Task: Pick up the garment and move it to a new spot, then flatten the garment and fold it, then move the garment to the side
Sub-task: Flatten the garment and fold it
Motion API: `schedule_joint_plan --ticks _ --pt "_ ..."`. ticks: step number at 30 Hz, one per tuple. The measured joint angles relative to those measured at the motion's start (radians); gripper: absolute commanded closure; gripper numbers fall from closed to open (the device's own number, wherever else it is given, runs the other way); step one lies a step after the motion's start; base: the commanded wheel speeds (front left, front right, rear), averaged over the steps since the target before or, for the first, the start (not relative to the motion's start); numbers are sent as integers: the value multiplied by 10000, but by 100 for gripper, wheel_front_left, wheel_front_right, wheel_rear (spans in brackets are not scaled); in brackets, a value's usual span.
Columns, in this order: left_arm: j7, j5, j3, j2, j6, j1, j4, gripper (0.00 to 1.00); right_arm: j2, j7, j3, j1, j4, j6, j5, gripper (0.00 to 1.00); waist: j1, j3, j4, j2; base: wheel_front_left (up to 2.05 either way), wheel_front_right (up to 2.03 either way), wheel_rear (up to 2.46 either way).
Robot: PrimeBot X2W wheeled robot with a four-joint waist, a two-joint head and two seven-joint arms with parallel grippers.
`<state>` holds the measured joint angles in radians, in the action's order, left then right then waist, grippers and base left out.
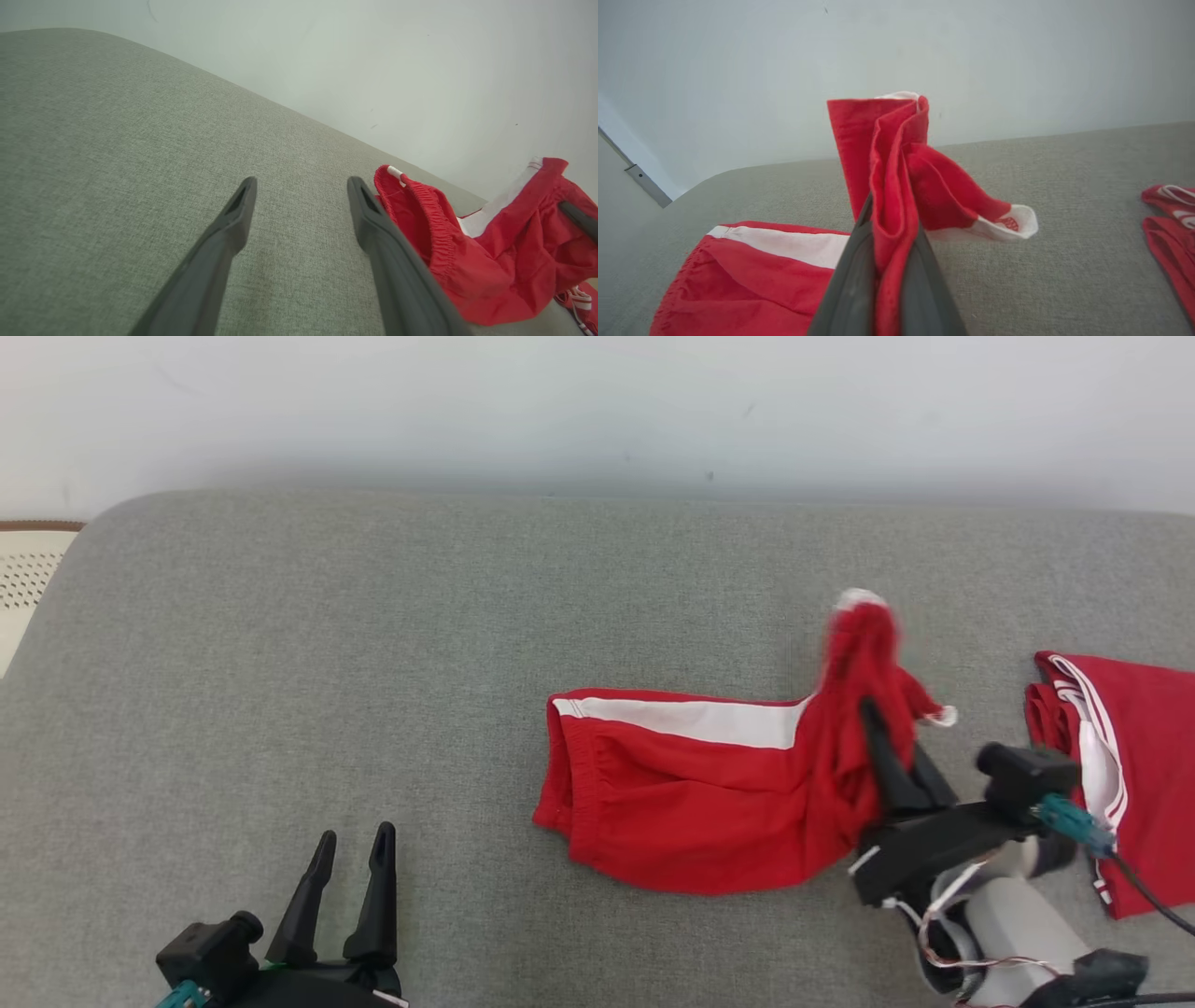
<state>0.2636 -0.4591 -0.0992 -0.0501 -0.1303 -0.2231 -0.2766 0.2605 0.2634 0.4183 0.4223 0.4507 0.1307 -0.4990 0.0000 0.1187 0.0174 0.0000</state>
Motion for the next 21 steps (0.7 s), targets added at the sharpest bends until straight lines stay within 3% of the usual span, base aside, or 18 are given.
schedule_joint_plan --ticks 7,16,21 --pt "0 -150 -138 -4 0 15 -104 0 -4 -2 2232 599 -305 0 -100 100 0 -23 282 0 0 0 0" --pt "0 -441 -359 -4 0 27 -173 0 -92 -2 5016 1798 830 0 -924 100 0 0 900 1 0 0 0" --pt "0 -550 -401 -4 0 116 -171 0 -341 -2 5868 2225 1312 0 -1342 100 0 -13 1295 1 0 0 0"
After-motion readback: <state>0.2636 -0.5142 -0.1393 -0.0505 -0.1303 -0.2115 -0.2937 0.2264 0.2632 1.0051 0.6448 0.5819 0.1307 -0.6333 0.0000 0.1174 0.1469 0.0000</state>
